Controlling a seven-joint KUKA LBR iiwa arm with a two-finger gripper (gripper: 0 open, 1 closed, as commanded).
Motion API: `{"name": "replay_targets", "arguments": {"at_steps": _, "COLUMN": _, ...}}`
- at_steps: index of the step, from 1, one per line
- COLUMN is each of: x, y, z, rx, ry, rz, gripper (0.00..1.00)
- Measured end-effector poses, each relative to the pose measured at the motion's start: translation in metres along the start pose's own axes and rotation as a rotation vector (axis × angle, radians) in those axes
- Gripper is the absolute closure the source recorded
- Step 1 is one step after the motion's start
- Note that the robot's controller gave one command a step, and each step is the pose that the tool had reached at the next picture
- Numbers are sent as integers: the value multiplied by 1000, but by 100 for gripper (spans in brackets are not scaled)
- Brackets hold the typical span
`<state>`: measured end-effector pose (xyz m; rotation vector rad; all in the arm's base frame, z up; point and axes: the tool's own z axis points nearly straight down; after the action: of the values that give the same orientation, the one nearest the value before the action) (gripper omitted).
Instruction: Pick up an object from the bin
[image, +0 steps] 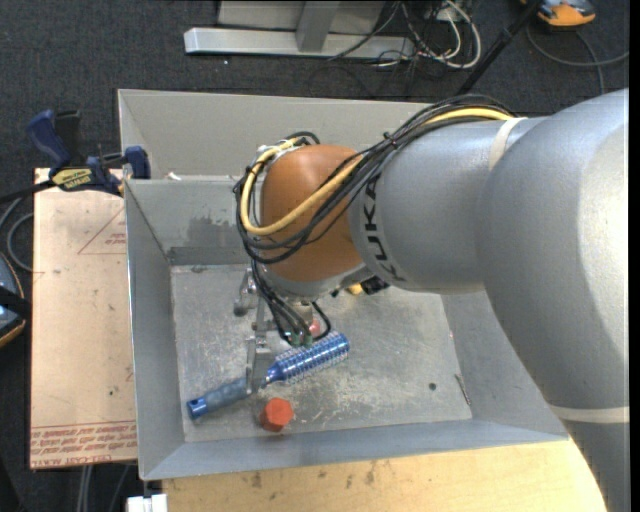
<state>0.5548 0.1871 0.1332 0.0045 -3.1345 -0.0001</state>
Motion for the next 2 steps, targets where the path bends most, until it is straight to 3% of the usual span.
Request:
{"name": "replay_targets", "arguments": {"at_steps": 1, "x": 23, "y": -55, "z": 60, "rx": -9, "ry": -18, "rz": 316, "gripper": 0}}
{"name": "replay_targets", "arguments": {"at_steps": 2, "x": 21, "y": -56, "z": 59, "rx": -9, "ry": -24, "rz": 320, "gripper": 100}}
